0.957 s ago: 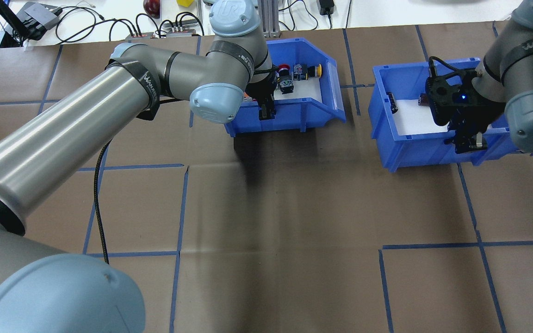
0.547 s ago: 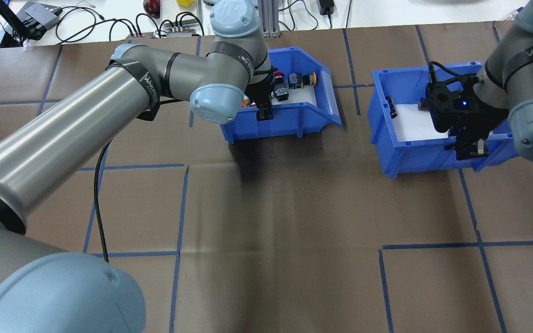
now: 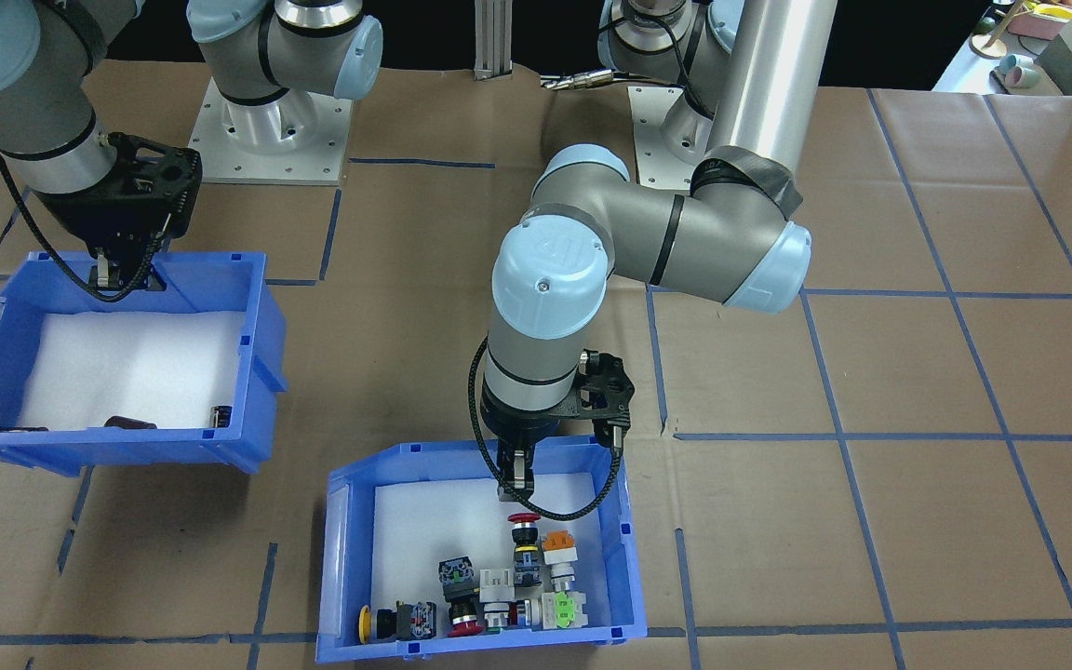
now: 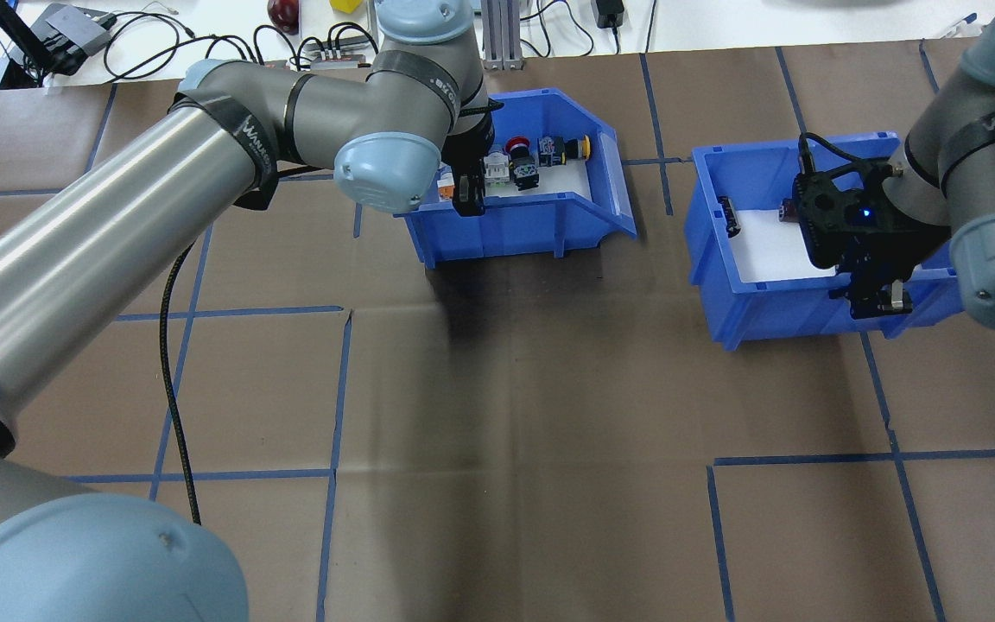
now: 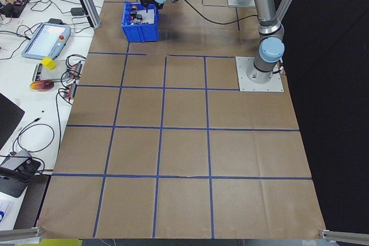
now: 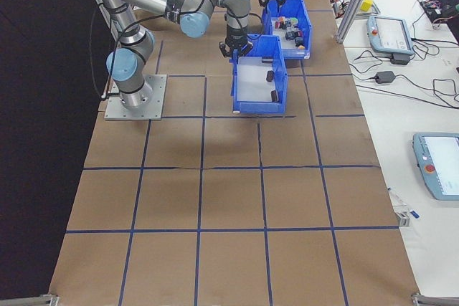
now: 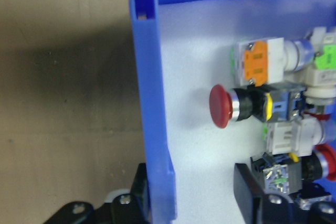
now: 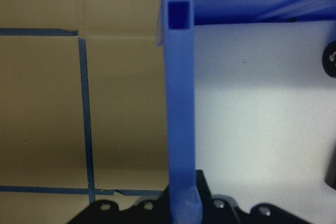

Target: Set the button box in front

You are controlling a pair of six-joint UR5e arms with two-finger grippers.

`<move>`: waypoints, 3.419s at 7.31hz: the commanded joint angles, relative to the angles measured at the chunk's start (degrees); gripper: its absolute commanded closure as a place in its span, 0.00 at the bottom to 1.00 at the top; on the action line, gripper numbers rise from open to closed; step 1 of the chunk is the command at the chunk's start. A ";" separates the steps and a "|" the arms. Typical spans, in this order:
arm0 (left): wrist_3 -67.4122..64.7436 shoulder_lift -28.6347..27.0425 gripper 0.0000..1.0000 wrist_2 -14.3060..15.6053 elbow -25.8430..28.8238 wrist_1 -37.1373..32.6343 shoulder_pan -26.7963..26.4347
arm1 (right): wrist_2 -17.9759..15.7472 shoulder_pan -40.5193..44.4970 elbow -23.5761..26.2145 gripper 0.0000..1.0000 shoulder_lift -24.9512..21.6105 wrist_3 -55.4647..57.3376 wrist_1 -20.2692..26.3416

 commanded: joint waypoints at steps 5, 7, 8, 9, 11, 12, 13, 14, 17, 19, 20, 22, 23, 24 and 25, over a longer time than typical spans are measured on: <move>58.06 20.25 0.02 2.52 -3.26 -22.75 4.94 | 0.28 6.36 11.73 0.94 -9.10 9.45 -0.81; 78.96 23.87 0.01 1.48 -4.77 -23.99 6.98 | 0.11 16.10 12.01 0.94 -9.02 20.95 -1.25; 87.23 25.97 0.01 1.30 -4.77 -28.70 7.94 | 0.11 19.28 12.01 0.93 -8.85 24.83 -1.25; 91.75 27.82 0.01 1.29 -4.77 -33.88 9.52 | 0.19 21.84 12.01 0.93 -8.84 27.22 -1.43; 102.55 30.38 0.01 1.29 -4.77 -37.72 10.76 | 0.19 30.34 12.01 0.93 -7.54 33.01 -5.45; 105.82 32.04 0.01 0.95 -4.95 -37.89 10.76 | 0.19 33.95 12.01 0.93 -6.40 34.61 -8.17; 105.94 32.84 0.01 -0.97 -6.51 -37.89 10.76 | 0.19 37.64 11.92 0.93 -3.86 37.67 -11.16; 106.29 33.03 0.01 -4.56 -9.14 -35.72 11.02 | 0.02 40.90 11.92 0.93 -0.35 40.92 -15.36; 108.32 35.67 0.01 -3.55 -10.14 -36.14 12.08 | -0.42 44.71 11.92 0.93 5.04 44.73 -20.77; 108.93 35.58 0.01 -1.80 -9.52 -36.57 13.48 | -0.33 45.32 11.92 0.93 5.30 47.19 -20.59; 108.93 35.75 0.01 -1.78 -9.69 -36.57 14.62 | -0.33 45.33 11.92 0.87 5.39 47.10 -20.68; 108.93 36.28 0.01 -1.78 -10.13 -36.57 15.25 | -0.50 45.33 11.84 0.00 4.70 47.89 -20.50; 108.93 36.37 0.01 -1.78 -10.13 -36.57 15.25 | -0.60 44.89 11.49 0.00 3.65 47.81 -20.15; 108.85 36.28 0.01 -1.87 -10.22 -36.57 15.25 | -0.60 43.58 11.48 0.00 1.20 47.46 -19.80; 108.85 36.37 0.01 -1.78 -10.22 -36.66 15.25 | -0.60 41.66 11.31 0.00 -1.61 47.37 -18.32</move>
